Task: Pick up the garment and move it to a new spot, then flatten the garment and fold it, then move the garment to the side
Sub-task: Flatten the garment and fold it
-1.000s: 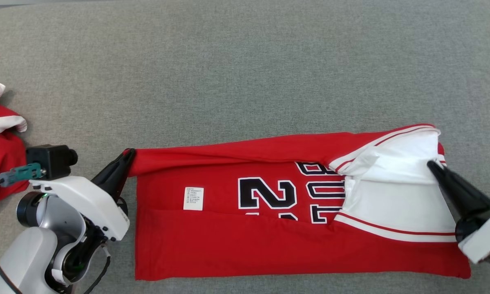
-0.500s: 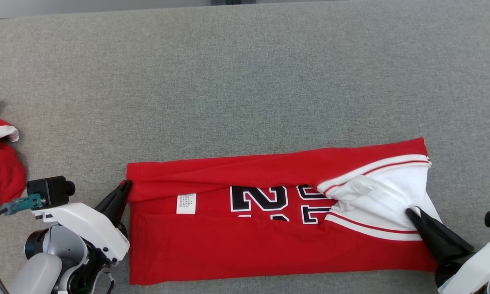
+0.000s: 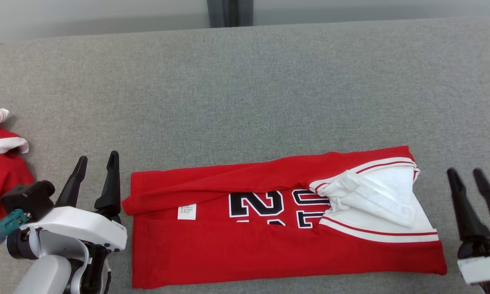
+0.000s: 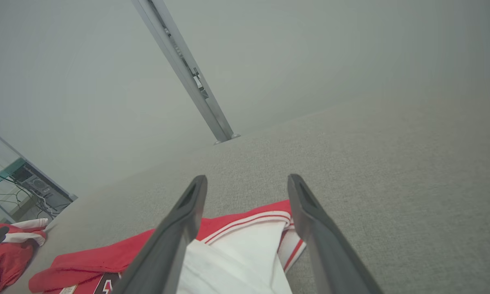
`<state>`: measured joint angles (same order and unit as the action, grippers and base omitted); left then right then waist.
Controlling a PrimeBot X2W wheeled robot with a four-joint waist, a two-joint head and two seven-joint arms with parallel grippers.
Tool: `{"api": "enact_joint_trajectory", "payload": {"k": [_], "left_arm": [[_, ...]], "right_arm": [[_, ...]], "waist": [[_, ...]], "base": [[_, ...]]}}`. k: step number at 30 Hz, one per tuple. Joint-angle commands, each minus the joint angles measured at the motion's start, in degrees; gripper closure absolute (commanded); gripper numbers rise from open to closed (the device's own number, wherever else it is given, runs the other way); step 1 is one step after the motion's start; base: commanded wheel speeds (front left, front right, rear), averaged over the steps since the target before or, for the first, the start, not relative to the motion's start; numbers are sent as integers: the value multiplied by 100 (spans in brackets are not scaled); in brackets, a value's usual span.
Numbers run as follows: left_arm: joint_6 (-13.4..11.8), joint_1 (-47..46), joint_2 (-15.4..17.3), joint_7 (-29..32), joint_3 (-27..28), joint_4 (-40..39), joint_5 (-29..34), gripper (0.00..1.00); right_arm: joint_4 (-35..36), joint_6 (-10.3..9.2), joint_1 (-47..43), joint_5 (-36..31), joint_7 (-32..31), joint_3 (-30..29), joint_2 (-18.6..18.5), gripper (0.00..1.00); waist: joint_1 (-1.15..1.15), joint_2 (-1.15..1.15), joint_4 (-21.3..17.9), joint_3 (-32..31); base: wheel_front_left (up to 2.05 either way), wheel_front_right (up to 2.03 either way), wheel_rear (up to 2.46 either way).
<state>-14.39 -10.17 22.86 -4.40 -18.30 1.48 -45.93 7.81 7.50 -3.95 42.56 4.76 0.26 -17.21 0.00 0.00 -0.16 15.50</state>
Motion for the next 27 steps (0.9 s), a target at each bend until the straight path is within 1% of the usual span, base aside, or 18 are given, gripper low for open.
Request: {"api": "enact_joint_trajectory", "payload": {"k": [1, 3, 6, 8, 9, 11, 12, 15, 19, 22, 25, 27], "left_arm": [[-59, -39, 29, -77, -8, -32, 109, 0], [-161, -84, -20, -259, -69, -103, 314, 0], [-284, -78, -76, -512, -176, -133, 593, 0], [-319, -45, -158, -677, -241, -135, 713, 0], [-329, -6, -184, -754, -260, -119, 761, 0], [-342, 73, -245, -897, -262, -90, 889, 0], [-347, 127, -294, -946, -253, -81, 930, 0], [-262, 264, -408, -1045, -199, -32, 1051, 0], [-74, 453, -549, -1083, -104, 80, 1286, 0], [42, 637, -667, -1082, 53, 93, 1624, 0], [127, 798, -698, -1079, 109, 213, 2036, 0], [191, 881, -778, -1081, 118, 282, 2214, 0]], "right_arm": [[-29, -1, 125, -138, 85, -97, 99, 0], [-78, -1, 284, -463, 147, -200, 340, 0], [-196, -1, 508, -996, 173, -193, 558, 0], [-276, -1, 598, -1360, 217, -115, 600, 0], [-331, -2, 639, -1409, 245, -75, 671, 0], [-444, -1, 654, -1690, 290, 58, 673, 0], [-479, -2, 653, -1671, 339, 119, 740, 0], [-637, -2, 566, -1852, 416, 215, 780, 0], [-826, -2, 483, -2081, 563, 232, 782, 0], [-947, -2, 420, -2225, 635, 221, 792, 0], [-1036, -2, 358, -2314, 666, 210, 830, 0], [-1092, -2, 309, -2333, 661, 211, 848, 0]], "waist": [[0, 0, -27, -72], [0, 0, -21, -154], [0, 0, -17, -277], [0, 0, -4, -360], [0, 0, 4, -400], [0, 0, 18, -485], [0, 0, 23, -520], [0, 0, 52, -620], [0, 0, 90, -730], [0, 0, 96, -815], [0, 0, 104, -885], [0, 0, 122, -927]], "base": [[0, 0, 0], [0, 0, 0], [0, 0, 0], [0, 0, 0], [0, 0, 0], [0, 0, 0], [0, 0, 0], [0, 0, 0], [0, 0, 0], [0, 0, 0], [0, 0, 0], [0, 0, 0]]}}
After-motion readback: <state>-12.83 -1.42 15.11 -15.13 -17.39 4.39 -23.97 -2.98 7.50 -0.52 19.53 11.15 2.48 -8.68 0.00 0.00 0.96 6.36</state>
